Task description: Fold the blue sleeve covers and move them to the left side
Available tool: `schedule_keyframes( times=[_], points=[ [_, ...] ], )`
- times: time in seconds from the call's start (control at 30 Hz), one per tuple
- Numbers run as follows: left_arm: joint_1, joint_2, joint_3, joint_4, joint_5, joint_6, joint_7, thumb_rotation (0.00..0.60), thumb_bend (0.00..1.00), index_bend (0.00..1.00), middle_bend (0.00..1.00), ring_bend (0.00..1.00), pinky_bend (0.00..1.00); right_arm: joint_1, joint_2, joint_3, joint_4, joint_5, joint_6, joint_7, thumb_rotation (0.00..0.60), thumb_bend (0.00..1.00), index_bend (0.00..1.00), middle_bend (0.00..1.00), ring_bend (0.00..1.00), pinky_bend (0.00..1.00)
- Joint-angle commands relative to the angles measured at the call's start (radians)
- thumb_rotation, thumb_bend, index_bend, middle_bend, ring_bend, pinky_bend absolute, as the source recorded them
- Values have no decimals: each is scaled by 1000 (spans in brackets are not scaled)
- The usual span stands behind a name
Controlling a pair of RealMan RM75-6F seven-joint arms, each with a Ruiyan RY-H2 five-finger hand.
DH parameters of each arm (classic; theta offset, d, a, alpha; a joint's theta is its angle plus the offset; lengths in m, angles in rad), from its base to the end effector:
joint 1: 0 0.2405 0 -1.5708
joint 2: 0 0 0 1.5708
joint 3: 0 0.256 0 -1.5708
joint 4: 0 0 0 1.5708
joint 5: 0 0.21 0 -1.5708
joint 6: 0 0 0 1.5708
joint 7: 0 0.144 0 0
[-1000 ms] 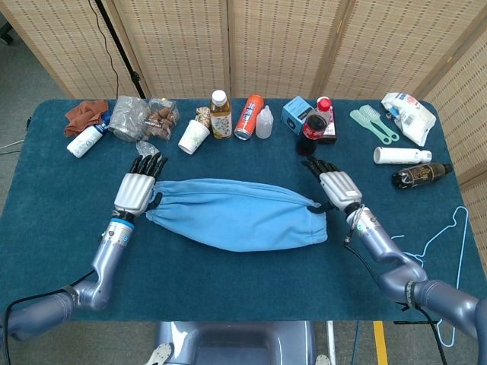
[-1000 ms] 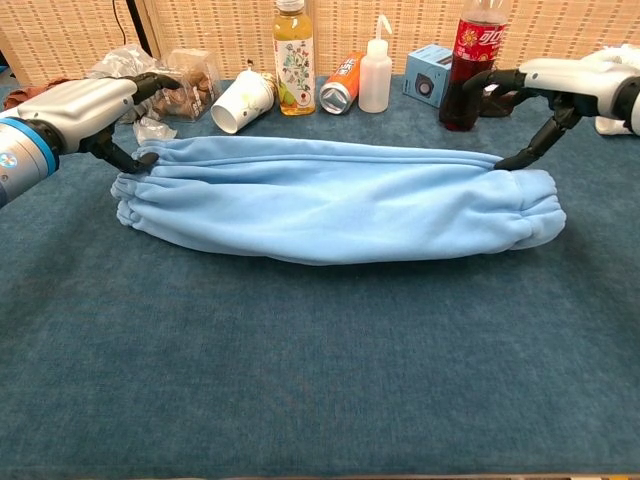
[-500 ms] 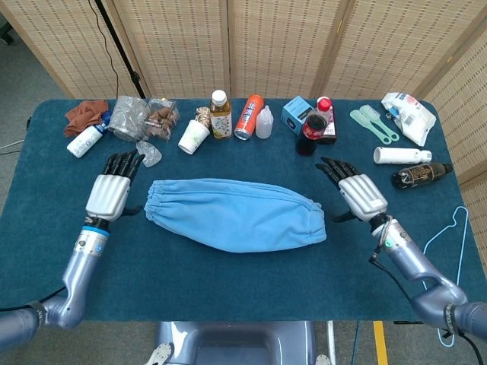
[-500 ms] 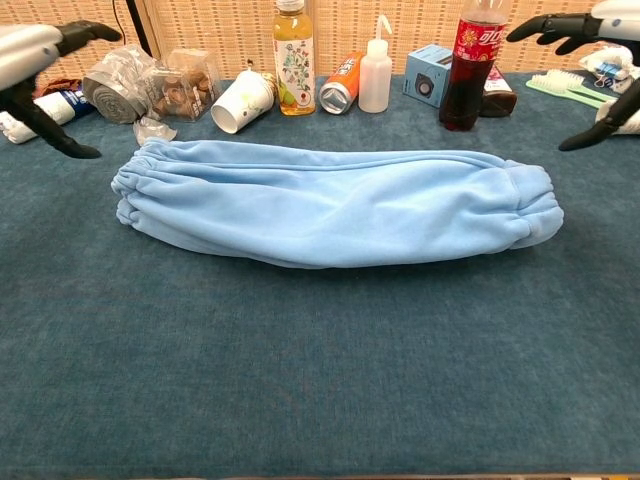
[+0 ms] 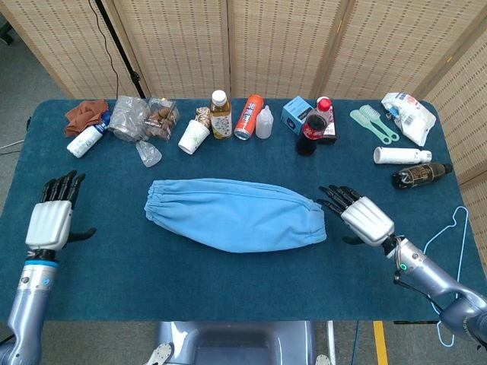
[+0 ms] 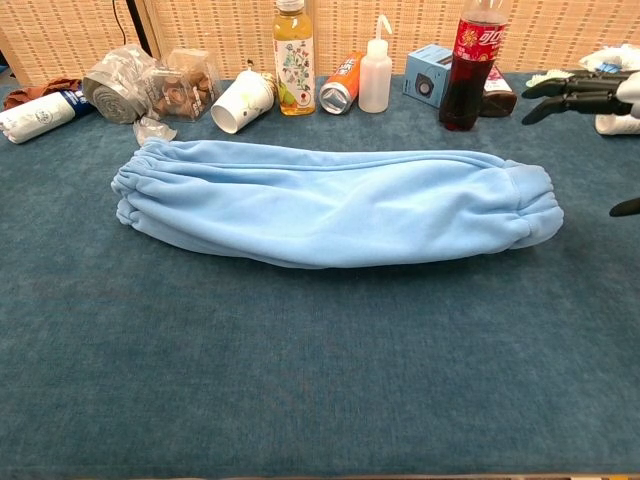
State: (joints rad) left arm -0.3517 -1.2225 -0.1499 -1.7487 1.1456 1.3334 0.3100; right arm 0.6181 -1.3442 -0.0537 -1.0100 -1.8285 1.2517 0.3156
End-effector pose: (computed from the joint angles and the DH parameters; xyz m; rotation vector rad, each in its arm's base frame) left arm -0.2548 0.2676 0.1179 -1.3786 -0.9535 -0.8548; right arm -0.2626 -0.3333 0.0867 2.1109 -0.5320 0.9691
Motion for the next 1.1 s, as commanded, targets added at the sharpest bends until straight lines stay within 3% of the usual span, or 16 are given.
schedule_keyframes(
  times=[0.03, 0.3, 0.47, 0.67, 0.8, 1.1],
  points=[
    [44, 28, 28, -19, 36, 38, -57, 600, 0, 0, 0, 0, 0, -5, -50, -19, 64, -36, 58, -2, 600, 0, 132, 0, 0, 135],
    [100, 65, 41, -36, 82, 86, -138, 600, 0, 0, 0, 0, 0, 14, -129, -41, 162, -132, 211, -27, 600, 0, 139, 0, 0, 61],
    [104, 73, 34, -26, 79, 71, -168, 600, 0, 0, 0, 0, 0, 43, -162, -53, 169, -160, 214, -51, 600, 0, 145, 0, 0, 53],
    [106, 78, 28, -21, 76, 58, -186, 600, 0, 0, 0, 0, 0, 65, -176, -66, 147, -170, 180, -89, 600, 0, 138, 0, 0, 66],
    [106, 82, 24, -19, 72, 46, -195, 600, 0, 0, 0, 0, 0, 94, -193, -61, 130, -138, 88, -115, 600, 0, 142, 0, 0, 88],
    [111, 86, 21, -18, 78, 35, -211, 600, 0, 0, 0, 0, 0, 115, -250, -43, 203, -48, -43, -110, 600, 0, 183, 35, 0, 124]
  ],
)
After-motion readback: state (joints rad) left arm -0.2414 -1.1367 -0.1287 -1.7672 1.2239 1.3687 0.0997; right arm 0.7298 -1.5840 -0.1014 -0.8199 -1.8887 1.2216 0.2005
